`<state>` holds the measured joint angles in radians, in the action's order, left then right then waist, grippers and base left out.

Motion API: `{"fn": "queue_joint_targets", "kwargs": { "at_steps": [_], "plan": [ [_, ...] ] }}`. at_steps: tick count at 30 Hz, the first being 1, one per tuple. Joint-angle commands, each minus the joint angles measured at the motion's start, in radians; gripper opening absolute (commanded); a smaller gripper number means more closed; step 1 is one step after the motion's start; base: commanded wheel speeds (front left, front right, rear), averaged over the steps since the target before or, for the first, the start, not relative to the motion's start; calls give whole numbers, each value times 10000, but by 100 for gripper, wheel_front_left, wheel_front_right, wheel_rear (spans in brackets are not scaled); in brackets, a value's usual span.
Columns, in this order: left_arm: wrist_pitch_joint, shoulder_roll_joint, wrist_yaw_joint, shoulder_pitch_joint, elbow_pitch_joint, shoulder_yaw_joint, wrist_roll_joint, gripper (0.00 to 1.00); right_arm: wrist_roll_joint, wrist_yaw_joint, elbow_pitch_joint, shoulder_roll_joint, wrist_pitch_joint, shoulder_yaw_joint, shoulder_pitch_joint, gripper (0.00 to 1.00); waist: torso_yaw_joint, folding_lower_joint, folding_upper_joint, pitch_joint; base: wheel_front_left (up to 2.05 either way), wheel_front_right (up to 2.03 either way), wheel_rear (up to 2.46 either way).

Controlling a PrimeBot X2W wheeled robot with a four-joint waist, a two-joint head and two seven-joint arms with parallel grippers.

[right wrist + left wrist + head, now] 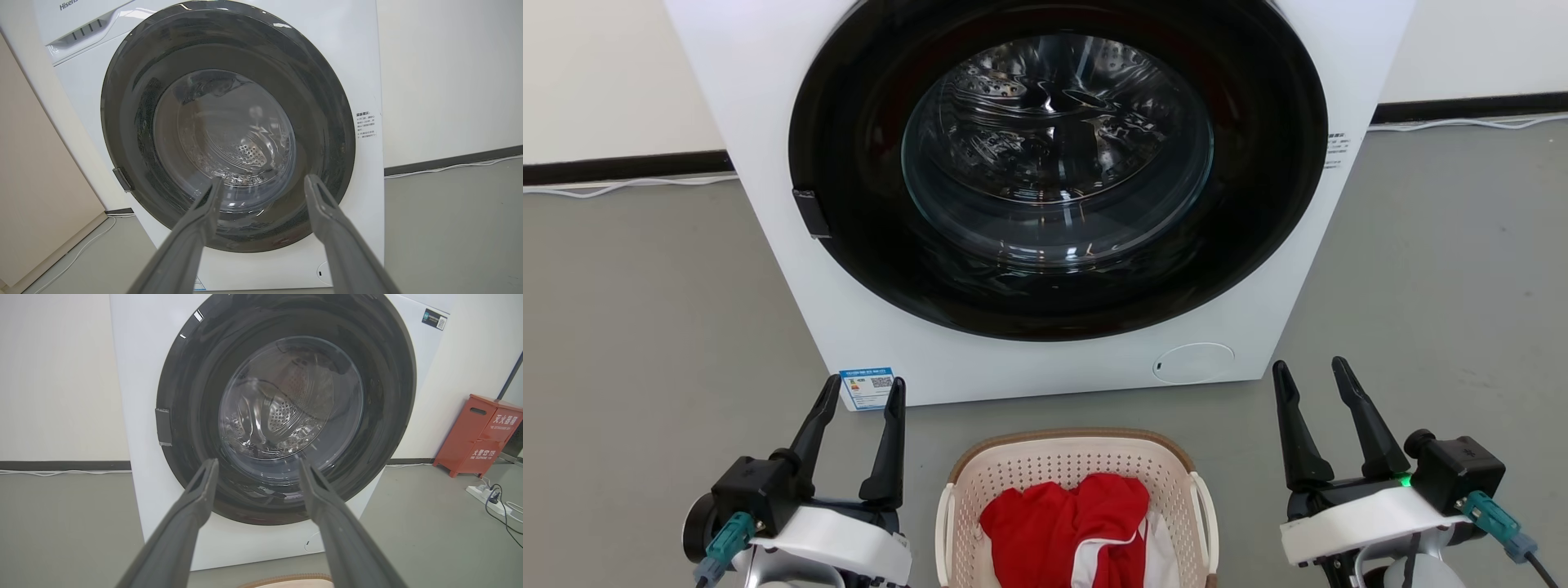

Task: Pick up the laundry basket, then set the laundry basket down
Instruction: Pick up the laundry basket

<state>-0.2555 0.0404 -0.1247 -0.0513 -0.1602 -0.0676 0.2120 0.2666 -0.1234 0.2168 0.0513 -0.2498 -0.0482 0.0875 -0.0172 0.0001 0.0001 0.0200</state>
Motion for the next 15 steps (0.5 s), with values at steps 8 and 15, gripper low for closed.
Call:
{"fn": "queue_joint_targets", "kwargs": {
  "at_steps": [8,15],
  "plan": [
    [-63,99,-60,-568,115,269,140,100,-121,-73,-165,-10,-120,-200,457,100,-122,-1,-1,334,0,0,0],
    [-63,99,-60,-731,13,276,209,100,-175,-73,-44,-10,-120,-136,585,100,-201,-1,-1,884,0,0,0]
  ]
}}
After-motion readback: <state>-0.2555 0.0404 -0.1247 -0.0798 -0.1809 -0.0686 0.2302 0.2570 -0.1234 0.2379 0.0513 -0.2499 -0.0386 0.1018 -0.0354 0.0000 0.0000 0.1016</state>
